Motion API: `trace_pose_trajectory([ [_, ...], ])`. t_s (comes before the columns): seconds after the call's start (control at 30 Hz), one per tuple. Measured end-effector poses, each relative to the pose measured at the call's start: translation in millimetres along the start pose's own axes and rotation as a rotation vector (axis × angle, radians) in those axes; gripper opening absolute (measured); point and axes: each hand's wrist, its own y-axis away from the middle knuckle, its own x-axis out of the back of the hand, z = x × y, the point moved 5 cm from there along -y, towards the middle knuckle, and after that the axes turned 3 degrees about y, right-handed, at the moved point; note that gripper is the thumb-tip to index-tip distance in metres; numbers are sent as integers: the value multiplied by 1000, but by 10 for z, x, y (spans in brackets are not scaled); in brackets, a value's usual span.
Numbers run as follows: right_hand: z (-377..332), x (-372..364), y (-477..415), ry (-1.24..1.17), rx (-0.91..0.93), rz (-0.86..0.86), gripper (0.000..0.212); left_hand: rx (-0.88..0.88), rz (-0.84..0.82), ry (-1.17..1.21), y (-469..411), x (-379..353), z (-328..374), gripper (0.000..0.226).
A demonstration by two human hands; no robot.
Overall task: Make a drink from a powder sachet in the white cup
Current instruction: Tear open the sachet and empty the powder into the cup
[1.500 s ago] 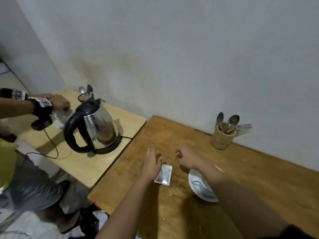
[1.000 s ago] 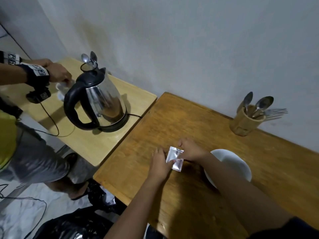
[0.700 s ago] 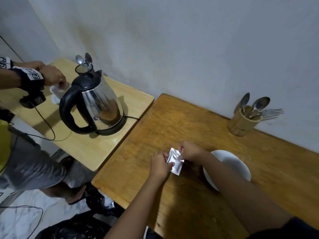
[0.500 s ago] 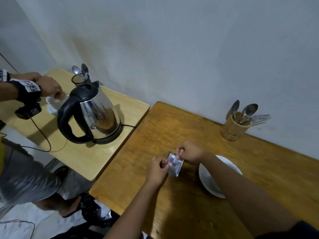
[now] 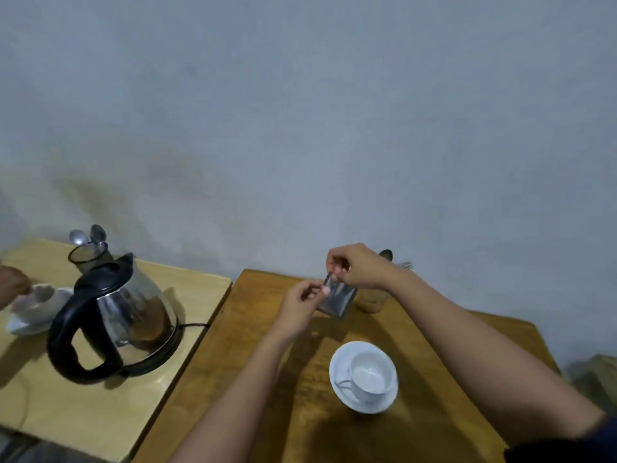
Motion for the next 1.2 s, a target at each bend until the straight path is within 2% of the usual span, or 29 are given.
trace_pose_trajectory([
  [0.23, 110, 470, 375, 40, -69, 141, 15, -90, -149, 21, -131, -423, 410, 14],
  [0.4, 197, 663, 563, 21, -140, 255, 17, -111, -153, 59, -160, -601, 570, 8],
  [0.57, 165, 747, 631, 64, -185, 213, 10, -115, -191, 40, -176, -692, 655, 17],
  [0.77, 127, 816, 667, 100, -213, 228, 11, -137, -170, 93, -156, -727, 731, 12],
  [0.93, 59, 759, 645, 118, -239, 285, 15, -98, -102, 181, -95, -742, 646, 17],
  [1.2, -70, 421, 593, 206, -100, 267, 19, 16, -64, 271, -36, -560, 501, 12],
])
